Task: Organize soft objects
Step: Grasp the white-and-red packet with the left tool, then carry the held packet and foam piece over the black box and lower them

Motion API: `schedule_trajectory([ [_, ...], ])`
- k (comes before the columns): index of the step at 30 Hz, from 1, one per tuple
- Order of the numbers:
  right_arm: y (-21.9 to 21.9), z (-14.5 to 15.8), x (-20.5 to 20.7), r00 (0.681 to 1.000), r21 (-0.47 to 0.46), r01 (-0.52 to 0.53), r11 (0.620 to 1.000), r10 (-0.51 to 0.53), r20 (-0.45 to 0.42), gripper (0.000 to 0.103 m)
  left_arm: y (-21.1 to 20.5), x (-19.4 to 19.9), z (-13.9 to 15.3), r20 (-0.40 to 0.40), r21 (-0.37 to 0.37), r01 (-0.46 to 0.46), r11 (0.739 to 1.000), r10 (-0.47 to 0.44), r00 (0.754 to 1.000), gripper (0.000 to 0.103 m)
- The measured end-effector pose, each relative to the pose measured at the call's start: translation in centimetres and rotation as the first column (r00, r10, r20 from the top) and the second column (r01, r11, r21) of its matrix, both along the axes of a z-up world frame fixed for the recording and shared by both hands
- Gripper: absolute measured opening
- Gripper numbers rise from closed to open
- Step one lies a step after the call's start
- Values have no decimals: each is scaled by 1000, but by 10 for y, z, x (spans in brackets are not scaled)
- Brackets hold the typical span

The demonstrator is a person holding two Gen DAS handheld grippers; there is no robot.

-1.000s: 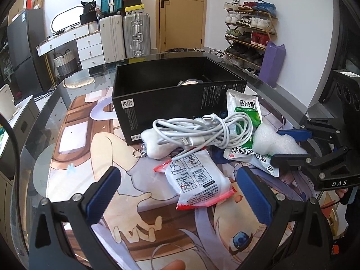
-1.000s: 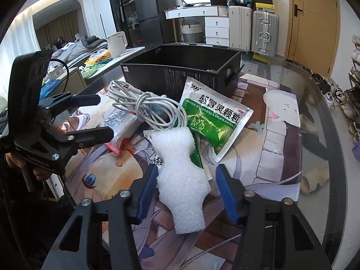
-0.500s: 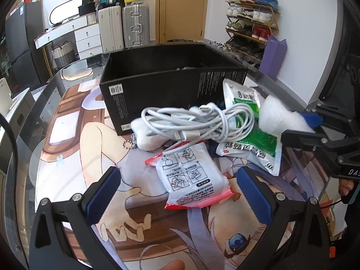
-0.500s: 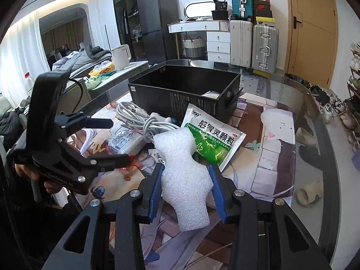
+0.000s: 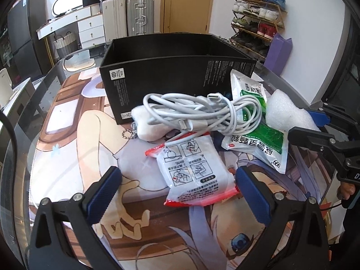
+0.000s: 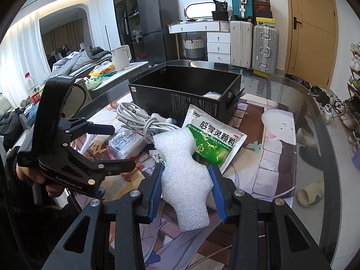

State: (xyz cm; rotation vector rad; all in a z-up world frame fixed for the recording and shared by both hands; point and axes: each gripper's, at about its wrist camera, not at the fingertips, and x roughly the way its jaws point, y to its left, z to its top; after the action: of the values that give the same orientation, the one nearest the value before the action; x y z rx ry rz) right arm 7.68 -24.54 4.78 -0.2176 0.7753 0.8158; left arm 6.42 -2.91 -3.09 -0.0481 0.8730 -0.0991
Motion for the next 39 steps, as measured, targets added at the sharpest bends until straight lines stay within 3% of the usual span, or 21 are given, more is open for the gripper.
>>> schedule_trajectory([
  [5, 1, 1, -1, 1000, 2, -2, 1000, 2, 4, 41, -6, -3, 2, 12, 9, 26, 1000, -26, 1000, 84],
  [8, 1, 2, -2, 1000, 2, 0, 1000, 0, 4, 41, -7, -5, 5, 22, 11, 35, 999, -35, 999, 59],
  [12, 1, 2, -2, 1000, 5, 0, 1000, 0, 6, 41, -3, -7, 8, 19, -2, 42, 999, -42, 999, 48],
  [23, 2, 7, -4, 1000, 16, -7, 1000, 7, 18, 41, -4, -22, 15, 24, -21, 91, 996, -90, 996, 47],
  [39, -4, 24, -10, 998, 62, 2, 998, -6, 64, 41, -12, -47, 53, 125, -32, 161, 986, -156, 980, 47],
])
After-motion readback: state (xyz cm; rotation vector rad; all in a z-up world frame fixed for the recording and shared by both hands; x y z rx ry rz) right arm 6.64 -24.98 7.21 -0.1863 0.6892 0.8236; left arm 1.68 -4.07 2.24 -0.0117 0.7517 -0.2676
